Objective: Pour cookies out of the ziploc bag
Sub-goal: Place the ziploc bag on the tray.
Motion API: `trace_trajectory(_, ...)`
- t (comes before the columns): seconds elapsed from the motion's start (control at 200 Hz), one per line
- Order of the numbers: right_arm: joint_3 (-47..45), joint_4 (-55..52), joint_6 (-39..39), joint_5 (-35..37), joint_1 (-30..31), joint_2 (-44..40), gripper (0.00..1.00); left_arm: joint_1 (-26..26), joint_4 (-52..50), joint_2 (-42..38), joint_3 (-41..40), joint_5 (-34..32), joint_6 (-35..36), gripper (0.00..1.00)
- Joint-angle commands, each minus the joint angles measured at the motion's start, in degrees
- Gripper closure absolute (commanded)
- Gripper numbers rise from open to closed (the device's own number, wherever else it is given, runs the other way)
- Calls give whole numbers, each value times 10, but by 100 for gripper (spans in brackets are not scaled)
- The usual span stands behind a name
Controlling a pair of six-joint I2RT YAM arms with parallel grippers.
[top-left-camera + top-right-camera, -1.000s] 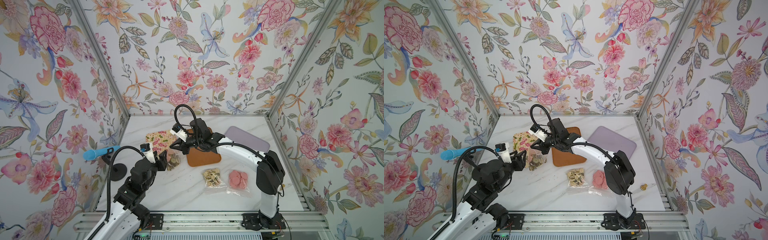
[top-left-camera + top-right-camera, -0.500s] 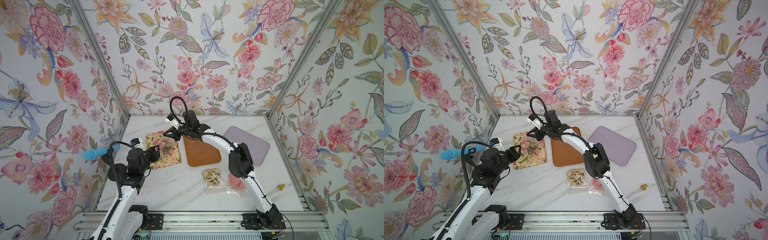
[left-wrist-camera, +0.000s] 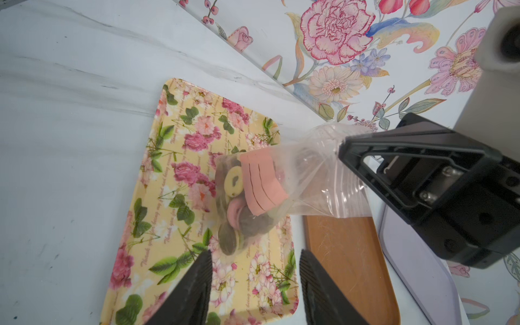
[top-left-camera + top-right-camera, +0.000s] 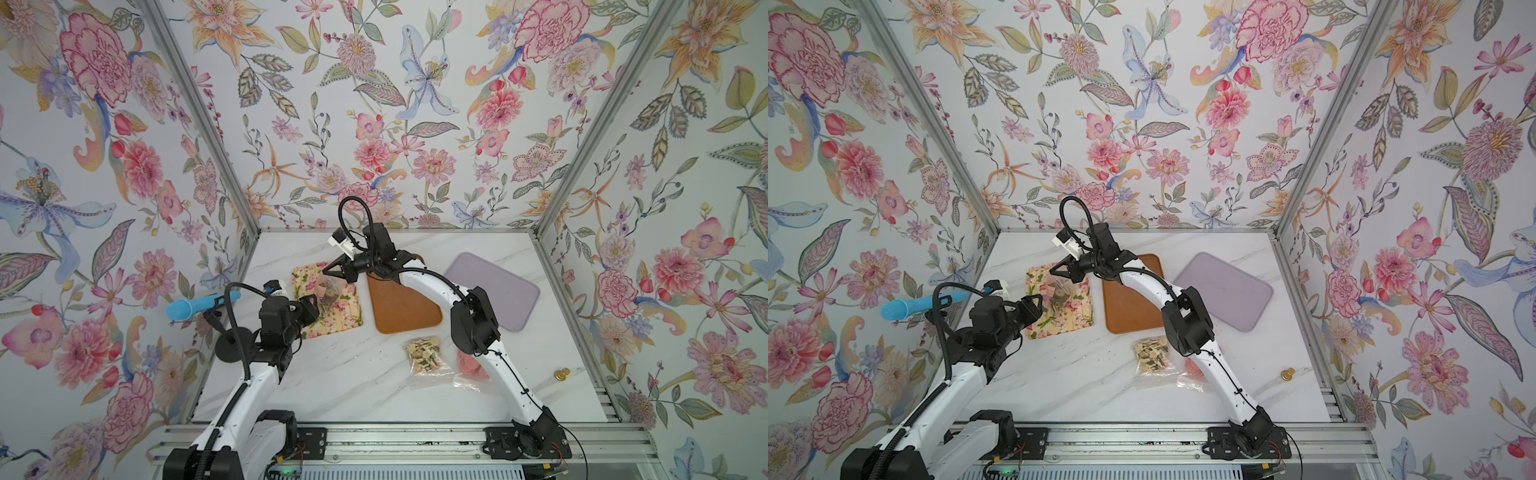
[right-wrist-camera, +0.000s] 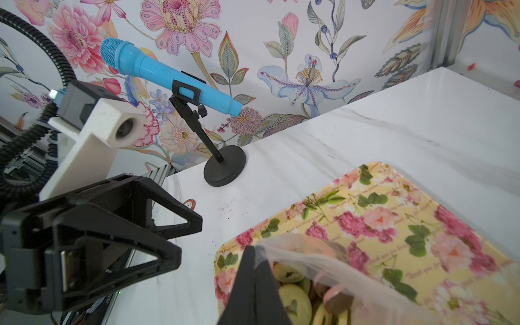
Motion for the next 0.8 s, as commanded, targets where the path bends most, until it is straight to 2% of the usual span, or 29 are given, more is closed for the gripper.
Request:
trace_trajectory(0.0, -9, 37, 24, -27, -6, -9, 100, 4, 38, 26, 0, -8, 19, 48)
trace_trajectory(0.195, -92, 38, 21, -50, -25, -28, 100, 6, 67, 76, 4, 0, 24, 51)
trace_trajectory(0.451, -184, 38, -2, -46, -44, -66, 100, 5, 69, 126, 5, 0, 35, 54)
trace_trajectory(0.576, -198, 38, -10, -44, -46, -75, 100, 5, 58, 164, 12, -7, 38, 54)
trace_trajectory(0.796, -202, 38, -15, -33, -44, -82, 100, 5, 143, 239, 13, 44, 5, 55)
